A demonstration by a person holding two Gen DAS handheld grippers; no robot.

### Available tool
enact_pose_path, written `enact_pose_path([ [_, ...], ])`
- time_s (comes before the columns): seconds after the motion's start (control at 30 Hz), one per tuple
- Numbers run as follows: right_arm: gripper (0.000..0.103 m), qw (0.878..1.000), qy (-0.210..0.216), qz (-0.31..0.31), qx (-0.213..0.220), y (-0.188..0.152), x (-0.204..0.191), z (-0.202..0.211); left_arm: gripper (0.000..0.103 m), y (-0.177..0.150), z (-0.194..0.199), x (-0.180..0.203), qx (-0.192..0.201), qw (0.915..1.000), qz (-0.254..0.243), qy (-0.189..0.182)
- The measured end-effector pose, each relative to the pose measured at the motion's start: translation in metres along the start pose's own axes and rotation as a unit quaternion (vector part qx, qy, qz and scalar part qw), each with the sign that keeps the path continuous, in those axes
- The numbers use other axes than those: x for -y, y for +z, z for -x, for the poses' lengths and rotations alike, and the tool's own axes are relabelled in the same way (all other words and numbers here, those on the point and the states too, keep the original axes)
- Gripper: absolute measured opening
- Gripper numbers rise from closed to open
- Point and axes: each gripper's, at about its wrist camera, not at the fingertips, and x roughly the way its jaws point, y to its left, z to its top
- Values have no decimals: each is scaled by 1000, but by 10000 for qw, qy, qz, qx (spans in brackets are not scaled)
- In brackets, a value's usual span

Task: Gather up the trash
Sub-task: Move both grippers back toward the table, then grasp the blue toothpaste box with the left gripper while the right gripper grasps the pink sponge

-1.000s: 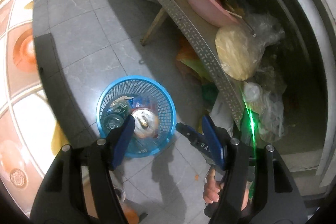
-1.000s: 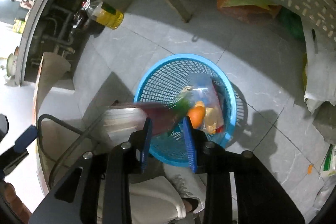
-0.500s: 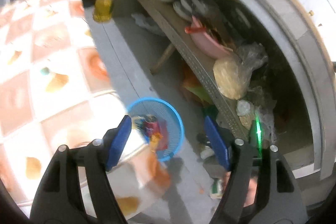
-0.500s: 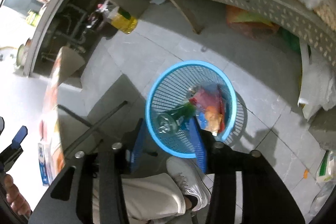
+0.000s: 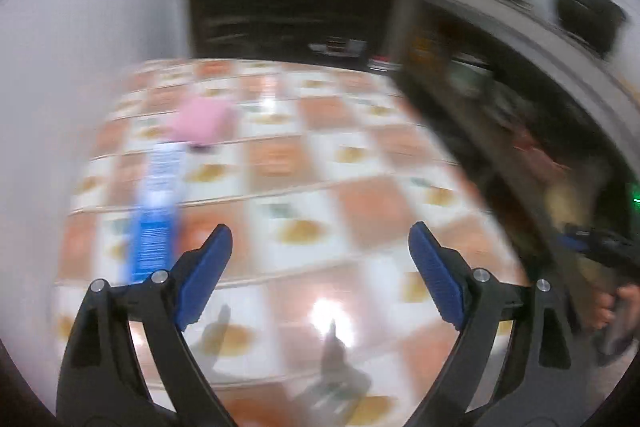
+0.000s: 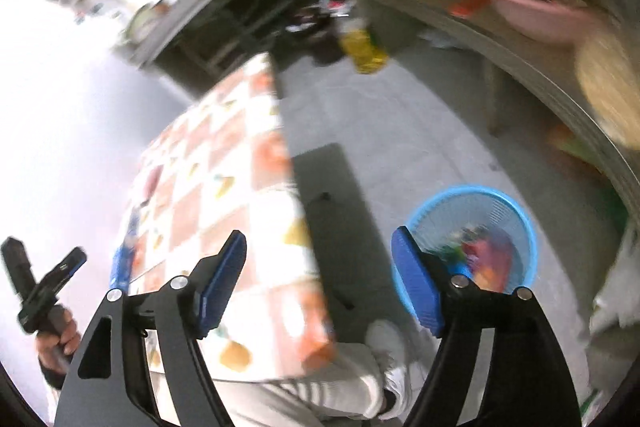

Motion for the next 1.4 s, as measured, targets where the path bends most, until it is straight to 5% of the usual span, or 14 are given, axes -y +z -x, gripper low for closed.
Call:
enact_pose_path([
  [0.23,75,9876,1031,980,-660,46,-134,-58,86,0,-25,-73,-392,9941,404,928],
  [0.33,79,9758,1572,989,-1157,61,-194,-98,86,-2,-36,-81,-492,9926,304,1072],
  [0.5,84,9617,1643,1223,-1822,67,-294,-171,82,1,-55,-86,-565,9924,215,1074],
  [0.8,86,9545,501,1609,-2461,69,-412,-300,64,4,-86,-117,-869,9899,649,918],
  [1.13,86,9609,-683,1492,-2229,85,-448,-381,47,-2,-92,-138,-932,9863,1212,625],
  [1.4,86,9323,-1530,2638,-1944,65,-475,-407,46,-7,-84,-144,-813,9835,1487,632],
])
